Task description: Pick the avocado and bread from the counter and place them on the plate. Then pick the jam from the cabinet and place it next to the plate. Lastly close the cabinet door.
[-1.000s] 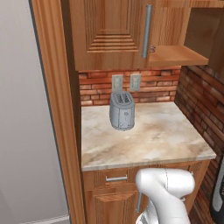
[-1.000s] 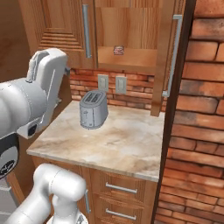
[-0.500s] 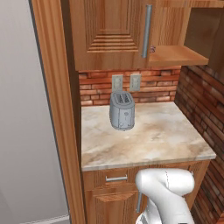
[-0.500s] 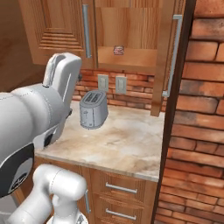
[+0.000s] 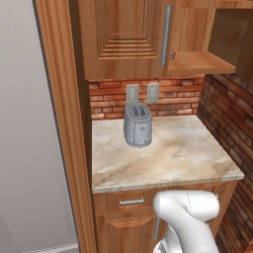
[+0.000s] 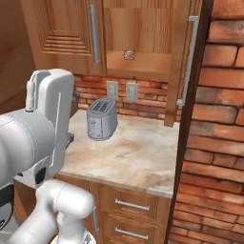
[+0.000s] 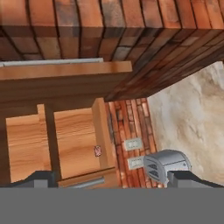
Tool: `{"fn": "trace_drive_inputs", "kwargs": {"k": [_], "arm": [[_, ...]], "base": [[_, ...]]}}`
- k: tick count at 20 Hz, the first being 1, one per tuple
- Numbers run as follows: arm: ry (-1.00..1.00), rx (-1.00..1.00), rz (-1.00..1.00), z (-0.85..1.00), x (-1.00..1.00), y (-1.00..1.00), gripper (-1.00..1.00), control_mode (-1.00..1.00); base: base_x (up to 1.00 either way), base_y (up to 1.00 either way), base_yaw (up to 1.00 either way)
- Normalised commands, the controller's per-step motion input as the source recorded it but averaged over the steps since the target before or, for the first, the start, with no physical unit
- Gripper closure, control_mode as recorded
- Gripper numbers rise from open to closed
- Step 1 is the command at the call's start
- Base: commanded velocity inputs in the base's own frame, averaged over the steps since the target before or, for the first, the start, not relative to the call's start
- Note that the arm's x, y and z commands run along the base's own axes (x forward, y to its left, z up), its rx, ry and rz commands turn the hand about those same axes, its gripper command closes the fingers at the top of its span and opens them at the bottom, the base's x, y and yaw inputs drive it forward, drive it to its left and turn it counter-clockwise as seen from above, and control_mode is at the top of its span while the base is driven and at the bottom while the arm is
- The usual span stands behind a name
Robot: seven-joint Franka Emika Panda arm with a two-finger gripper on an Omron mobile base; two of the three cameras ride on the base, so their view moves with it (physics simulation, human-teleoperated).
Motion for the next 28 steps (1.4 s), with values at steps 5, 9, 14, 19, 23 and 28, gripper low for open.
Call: {"fn": "trace_drive_inputs", "kwargs": {"k": [5, 9, 14, 19, 23, 28], "arm": [[0.02, -0.05, -0.01, -0.2, 0.0, -0.11, -1.0, -1.0], [0.0, 0.0, 0.0, -0.08, 0.0, -0.29, -1.0, -1.0], [-0.01, 0.01, 0.0, 0.0, -0.03, -0.26, -1.0, -1.0], [0.0, 0.0, 0.0, 0.0, 0.0, -0.15, -1.0, -1.0], [0.0, 0.0, 0.0, 0.0, 0.0, -0.03, -1.0, -1.0], [-0.01, 0.0, -0.03, 0.0, 0.0, -0.07, -1.0, -1.0]], "base": [[0.0, 0.0, 0.0], [0.0, 0.0, 0.0], [0.0, 0.0, 0.0], [0.0, 0.0, 0.0], [0.0, 0.0, 0.0], [0.0, 0.0, 0.0]]}}
